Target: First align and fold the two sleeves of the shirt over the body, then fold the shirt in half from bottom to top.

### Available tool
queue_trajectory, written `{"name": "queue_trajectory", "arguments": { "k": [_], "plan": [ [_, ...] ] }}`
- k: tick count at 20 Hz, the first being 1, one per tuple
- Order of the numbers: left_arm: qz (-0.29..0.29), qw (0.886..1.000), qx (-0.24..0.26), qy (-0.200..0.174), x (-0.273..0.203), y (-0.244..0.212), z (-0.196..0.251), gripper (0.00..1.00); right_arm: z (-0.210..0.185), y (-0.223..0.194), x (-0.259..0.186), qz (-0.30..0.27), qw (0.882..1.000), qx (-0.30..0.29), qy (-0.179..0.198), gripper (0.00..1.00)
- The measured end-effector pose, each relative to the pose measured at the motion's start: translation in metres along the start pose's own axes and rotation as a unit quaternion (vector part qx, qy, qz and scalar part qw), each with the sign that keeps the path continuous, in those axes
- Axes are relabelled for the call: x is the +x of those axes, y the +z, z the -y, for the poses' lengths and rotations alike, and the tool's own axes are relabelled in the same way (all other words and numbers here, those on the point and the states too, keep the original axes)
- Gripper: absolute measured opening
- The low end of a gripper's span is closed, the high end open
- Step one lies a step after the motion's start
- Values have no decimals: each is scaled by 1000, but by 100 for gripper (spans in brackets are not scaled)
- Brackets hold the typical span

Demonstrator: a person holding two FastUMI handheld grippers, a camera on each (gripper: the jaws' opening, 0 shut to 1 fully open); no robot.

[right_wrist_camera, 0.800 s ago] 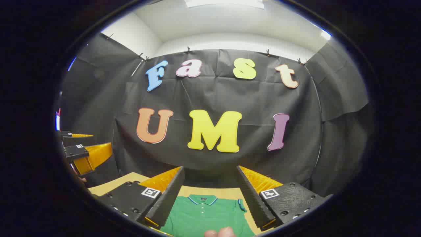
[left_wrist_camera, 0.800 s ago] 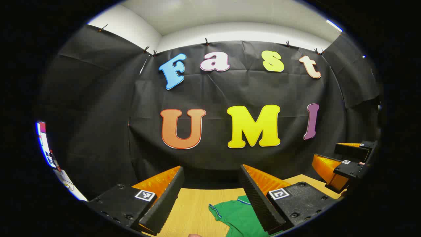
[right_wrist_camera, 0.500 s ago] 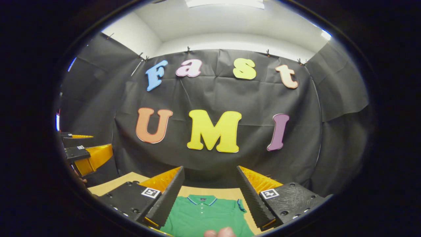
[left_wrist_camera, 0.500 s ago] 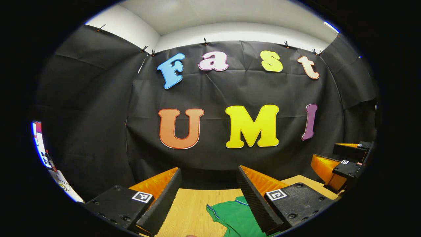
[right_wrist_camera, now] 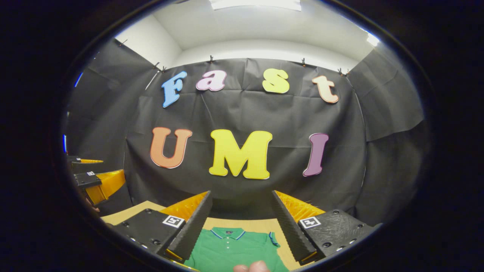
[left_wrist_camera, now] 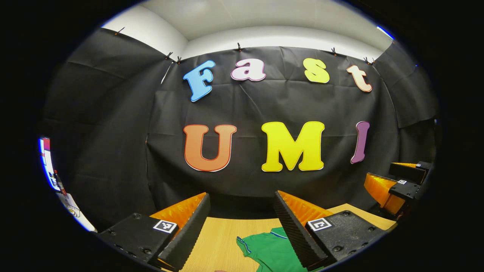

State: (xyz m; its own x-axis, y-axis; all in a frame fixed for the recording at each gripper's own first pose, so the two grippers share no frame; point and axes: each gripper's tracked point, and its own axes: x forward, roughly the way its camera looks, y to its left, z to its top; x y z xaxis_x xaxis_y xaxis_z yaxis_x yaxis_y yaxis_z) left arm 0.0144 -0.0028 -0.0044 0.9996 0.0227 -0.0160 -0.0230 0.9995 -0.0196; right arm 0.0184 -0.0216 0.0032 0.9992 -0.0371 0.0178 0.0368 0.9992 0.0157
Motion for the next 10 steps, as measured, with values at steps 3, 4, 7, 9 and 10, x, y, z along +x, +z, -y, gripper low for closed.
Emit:
{"name": "queue_trajectory", "arguments": {
  "k": [3,4,7,9,10],
  "plan": [
    [-5,1000,-1,5,5,-3,0,100,5,-6,3,-10,1000,-3,-3,96],
    [-7,1000,-2,6,5,-5,1,100,8,-9,5,-14,1000,-1,-5,95],
    [-12,1000,-4,6,7,-7,4,100,15,-16,8,-24,1000,-1,-7,96],
    [-13,1000,0,8,8,-9,8,100,19,-20,11,-29,1000,1,-7,96],
    [-14,1000,1,8,9,-10,11,100,21,-23,13,-33,999,3,-6,96]
  ]
}}
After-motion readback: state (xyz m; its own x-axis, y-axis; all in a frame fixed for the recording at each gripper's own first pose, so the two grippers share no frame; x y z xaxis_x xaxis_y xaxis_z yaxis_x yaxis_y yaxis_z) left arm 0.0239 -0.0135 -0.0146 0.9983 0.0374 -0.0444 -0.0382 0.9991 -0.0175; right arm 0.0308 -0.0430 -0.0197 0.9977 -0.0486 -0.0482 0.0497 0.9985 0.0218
